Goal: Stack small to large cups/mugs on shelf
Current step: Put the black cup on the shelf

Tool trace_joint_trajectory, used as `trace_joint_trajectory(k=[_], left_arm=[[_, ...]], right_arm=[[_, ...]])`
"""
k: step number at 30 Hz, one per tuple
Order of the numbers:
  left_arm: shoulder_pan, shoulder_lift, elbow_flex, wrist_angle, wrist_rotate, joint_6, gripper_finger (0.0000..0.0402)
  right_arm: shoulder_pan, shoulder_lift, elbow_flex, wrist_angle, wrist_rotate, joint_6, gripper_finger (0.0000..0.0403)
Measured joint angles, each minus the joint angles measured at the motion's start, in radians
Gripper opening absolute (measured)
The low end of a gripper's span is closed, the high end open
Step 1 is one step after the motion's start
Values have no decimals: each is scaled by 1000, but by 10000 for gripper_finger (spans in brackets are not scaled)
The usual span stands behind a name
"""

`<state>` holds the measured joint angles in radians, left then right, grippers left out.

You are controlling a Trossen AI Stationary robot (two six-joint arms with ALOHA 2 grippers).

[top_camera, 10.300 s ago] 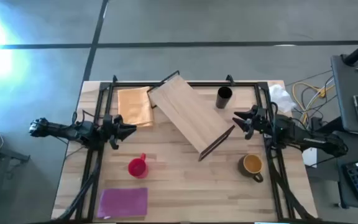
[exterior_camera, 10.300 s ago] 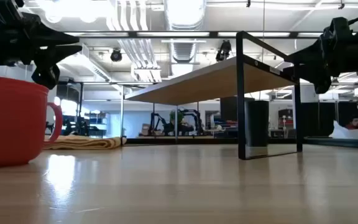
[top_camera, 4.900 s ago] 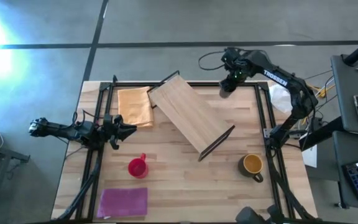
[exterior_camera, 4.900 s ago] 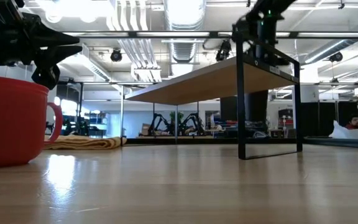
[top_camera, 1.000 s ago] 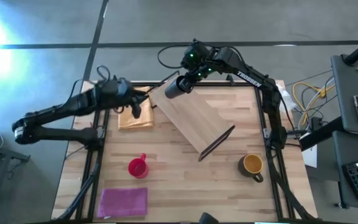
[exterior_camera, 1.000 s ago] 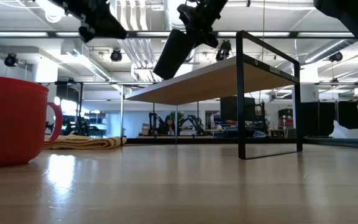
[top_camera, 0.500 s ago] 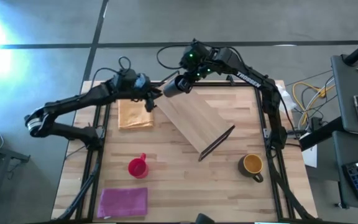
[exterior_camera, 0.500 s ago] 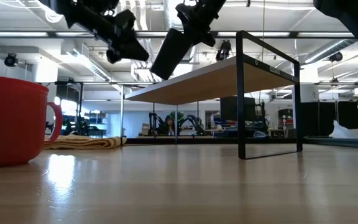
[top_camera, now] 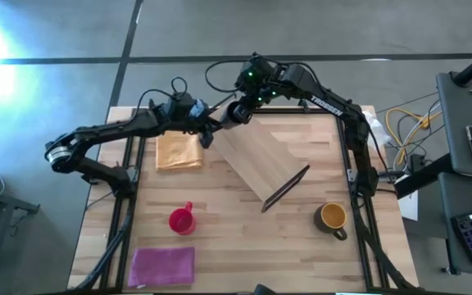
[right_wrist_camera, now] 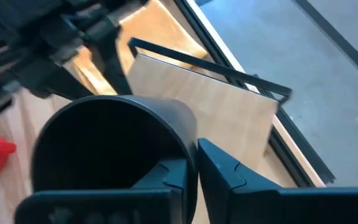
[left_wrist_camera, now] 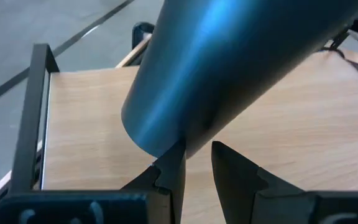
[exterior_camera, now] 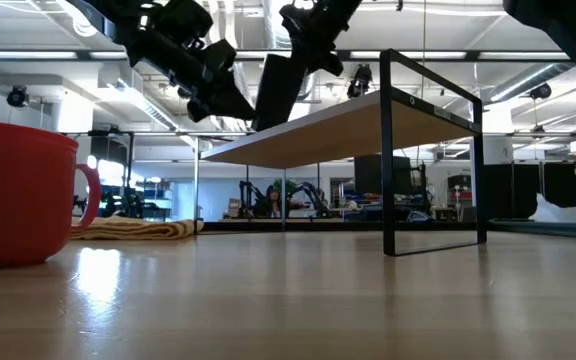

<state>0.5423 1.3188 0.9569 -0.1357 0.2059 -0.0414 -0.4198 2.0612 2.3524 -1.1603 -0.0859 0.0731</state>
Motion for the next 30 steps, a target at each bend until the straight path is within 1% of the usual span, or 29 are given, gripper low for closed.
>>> trace_joint_trajectory(k=[6,11,20,24,30], left_arm=[[0,-3,-2,-10,-4,0,66],[2,-1,-7,-5,-1,-1,66],[2,1,-15,-4,-2,0,66],[2,1,-15,-4,-2,0,66],[2,1,-25,-7,-2,0,66]], right_arm=[[1,44,0,30,-53,-2,65],[-2,61,0,47,-58,-2,83],[-55,61,0,95,-62,42,70],[-73,67,0,103,-101,58,66],[-73,69,0,152,-101,54,75]])
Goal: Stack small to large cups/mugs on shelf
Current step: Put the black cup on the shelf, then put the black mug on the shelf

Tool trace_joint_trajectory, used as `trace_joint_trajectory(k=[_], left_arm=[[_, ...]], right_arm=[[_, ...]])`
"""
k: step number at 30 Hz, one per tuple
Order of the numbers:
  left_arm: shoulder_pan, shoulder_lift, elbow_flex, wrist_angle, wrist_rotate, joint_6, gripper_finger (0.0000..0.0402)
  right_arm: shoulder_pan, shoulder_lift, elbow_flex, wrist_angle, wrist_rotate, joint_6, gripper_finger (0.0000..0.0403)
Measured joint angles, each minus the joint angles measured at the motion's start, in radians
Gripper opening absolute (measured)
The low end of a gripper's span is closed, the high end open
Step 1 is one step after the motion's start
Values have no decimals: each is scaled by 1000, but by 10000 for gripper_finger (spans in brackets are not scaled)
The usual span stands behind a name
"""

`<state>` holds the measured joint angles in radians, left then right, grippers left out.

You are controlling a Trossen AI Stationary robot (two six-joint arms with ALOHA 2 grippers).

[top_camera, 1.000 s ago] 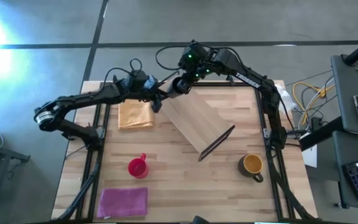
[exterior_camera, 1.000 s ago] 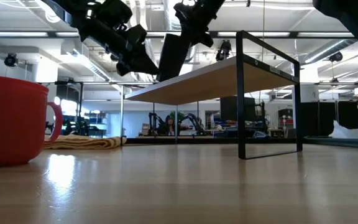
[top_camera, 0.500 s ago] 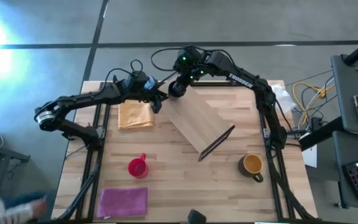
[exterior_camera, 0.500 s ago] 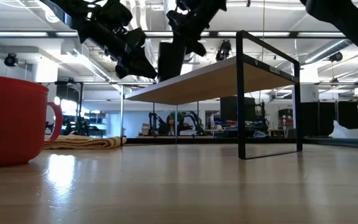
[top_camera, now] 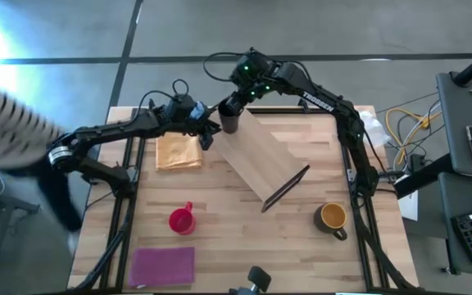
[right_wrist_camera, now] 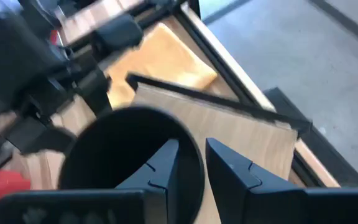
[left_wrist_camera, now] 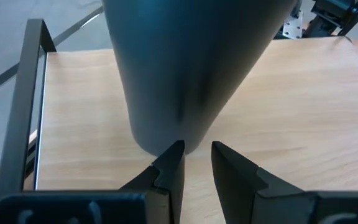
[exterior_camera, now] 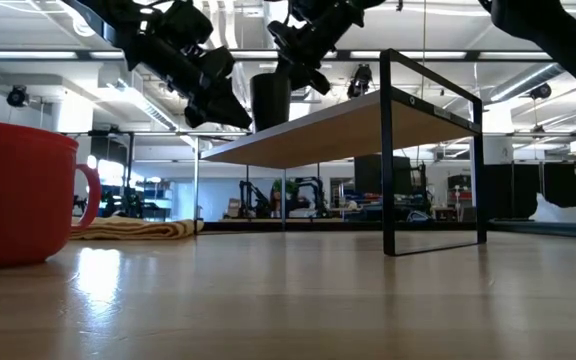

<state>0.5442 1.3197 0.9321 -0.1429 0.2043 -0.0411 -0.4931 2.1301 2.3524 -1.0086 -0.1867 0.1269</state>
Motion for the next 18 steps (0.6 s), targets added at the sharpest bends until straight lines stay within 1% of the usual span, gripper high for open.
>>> trace_joint_trajectory(k=[5,8,12,15,18], left_arm=[[0,0,-3,-30,0,-2,66],[0,-1,-4,-43,0,-4,66],[-8,-22,-5,-117,14,-6,66],[-29,-56,-6,-189,49,-25,66],[-83,-102,-8,-235,55,-43,66]], right_arm=[[0,-15,2,9,0,4,90],[0,-27,3,-14,2,3,97],[0,-69,2,-9,6,-13,104],[0,-142,3,-38,60,-10,104],[11,-224,3,-183,146,6,102]])
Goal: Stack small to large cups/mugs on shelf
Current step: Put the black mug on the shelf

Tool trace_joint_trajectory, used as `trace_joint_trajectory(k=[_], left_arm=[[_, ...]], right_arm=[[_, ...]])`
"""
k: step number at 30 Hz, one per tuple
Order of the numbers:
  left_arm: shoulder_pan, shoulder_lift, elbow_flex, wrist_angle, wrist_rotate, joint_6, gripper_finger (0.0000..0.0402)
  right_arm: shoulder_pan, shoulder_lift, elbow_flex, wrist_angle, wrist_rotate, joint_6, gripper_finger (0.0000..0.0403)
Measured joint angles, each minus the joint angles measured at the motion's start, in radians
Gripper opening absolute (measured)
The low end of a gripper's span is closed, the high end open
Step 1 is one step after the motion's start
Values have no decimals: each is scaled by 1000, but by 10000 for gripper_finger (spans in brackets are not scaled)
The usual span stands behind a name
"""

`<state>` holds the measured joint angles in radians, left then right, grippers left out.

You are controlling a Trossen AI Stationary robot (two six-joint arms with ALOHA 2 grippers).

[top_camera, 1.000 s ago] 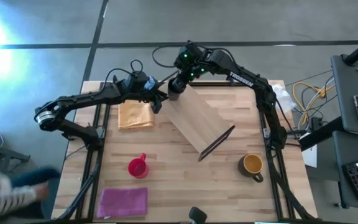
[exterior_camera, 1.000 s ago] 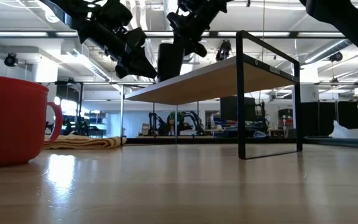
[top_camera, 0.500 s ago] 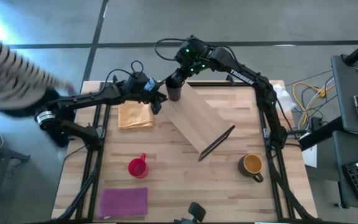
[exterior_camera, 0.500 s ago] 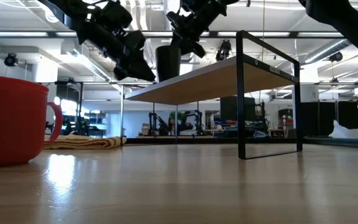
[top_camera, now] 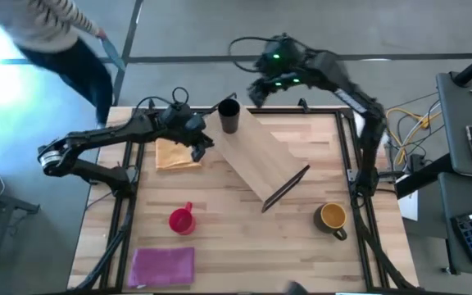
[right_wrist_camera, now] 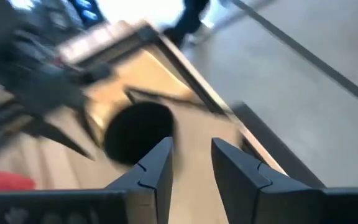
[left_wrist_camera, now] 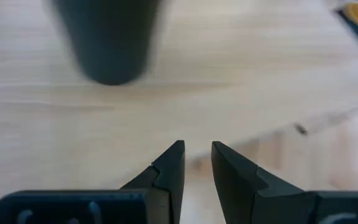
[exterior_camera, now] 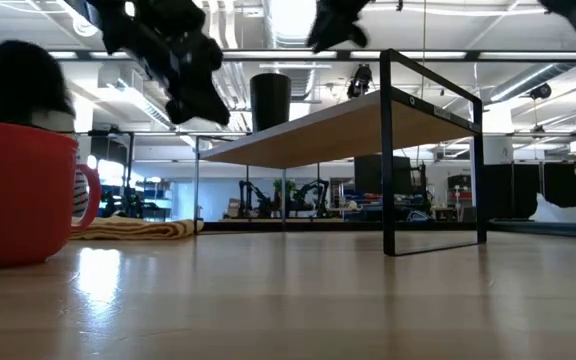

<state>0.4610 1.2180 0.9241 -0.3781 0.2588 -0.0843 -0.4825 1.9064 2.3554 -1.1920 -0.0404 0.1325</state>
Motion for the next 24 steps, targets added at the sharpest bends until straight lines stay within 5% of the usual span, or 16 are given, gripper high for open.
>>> trace_joint_trajectory(k=[6,13,24], left_arm=[[-159,-104,0,4,-42,-59,66],[-275,-161,0,2,-99,-95,66],[-412,-113,-45,23,-100,-103,66]], right_arm=[[105,-140,-3,-391,181,187,103],[339,-371,-254,-373,240,577,107],[821,-652,-860,-382,66,1359,107]])
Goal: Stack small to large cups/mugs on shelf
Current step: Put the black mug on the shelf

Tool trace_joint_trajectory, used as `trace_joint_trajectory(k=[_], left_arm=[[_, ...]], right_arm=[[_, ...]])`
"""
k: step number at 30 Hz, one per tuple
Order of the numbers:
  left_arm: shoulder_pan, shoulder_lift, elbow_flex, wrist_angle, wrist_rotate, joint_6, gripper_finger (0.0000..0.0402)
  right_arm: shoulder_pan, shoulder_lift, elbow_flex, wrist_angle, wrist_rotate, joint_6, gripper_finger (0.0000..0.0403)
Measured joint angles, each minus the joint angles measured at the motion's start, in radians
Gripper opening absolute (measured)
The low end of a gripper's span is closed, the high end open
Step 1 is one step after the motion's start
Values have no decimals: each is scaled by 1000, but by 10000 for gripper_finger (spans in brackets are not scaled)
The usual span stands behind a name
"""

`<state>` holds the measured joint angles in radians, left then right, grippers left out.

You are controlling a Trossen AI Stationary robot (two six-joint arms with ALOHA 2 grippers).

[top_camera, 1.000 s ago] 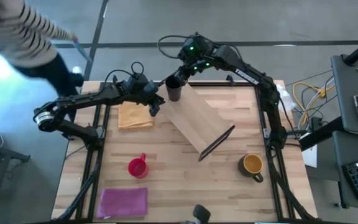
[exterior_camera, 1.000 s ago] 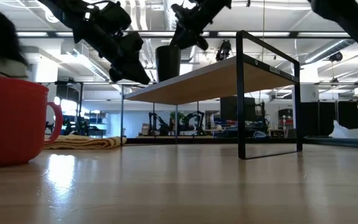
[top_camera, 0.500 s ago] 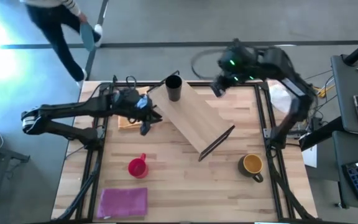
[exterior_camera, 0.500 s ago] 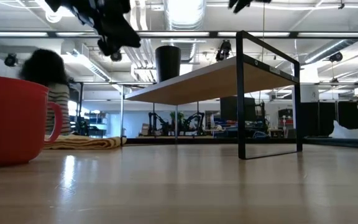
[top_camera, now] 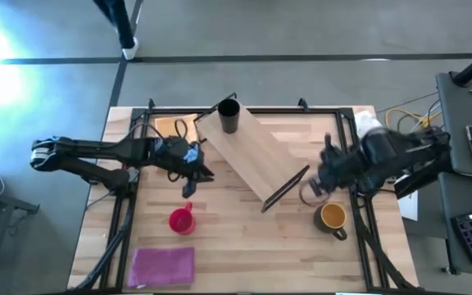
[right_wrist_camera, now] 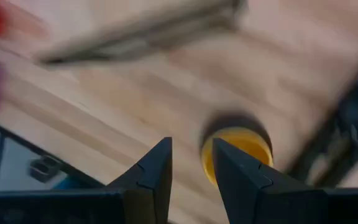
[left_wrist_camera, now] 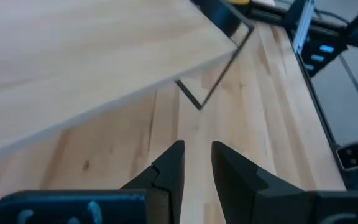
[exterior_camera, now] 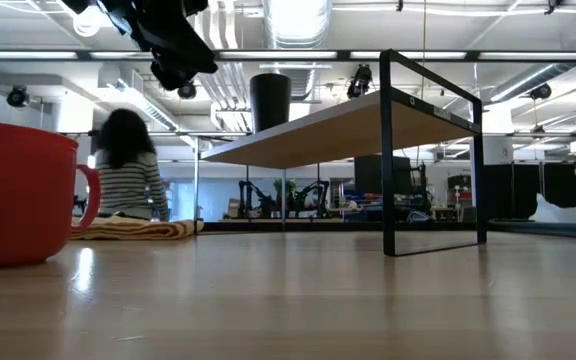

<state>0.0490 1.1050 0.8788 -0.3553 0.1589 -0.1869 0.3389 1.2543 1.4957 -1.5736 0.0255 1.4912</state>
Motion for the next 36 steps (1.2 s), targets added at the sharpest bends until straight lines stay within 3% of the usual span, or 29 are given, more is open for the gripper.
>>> trace_joint_trajectory(k=[6,11,15,21,30,36], left_arm=[[-45,37,-18,65,1,-18,66],[-56,51,-11,82,2,-21,66],[-56,46,-12,120,2,-21,66],[-56,41,-12,120,-9,-54,66],[-56,41,-15,119,-44,-95,66],[-56,41,-16,120,-88,-95,66]], right_arm=[[220,-69,-216,2,-5,276,107],[320,-81,-379,9,-16,365,107],[337,-108,-512,116,-53,377,107],[343,-153,-667,249,-25,368,113],[344,-194,-761,277,-25,360,164],[344,-155,-764,350,-24,351,171]])
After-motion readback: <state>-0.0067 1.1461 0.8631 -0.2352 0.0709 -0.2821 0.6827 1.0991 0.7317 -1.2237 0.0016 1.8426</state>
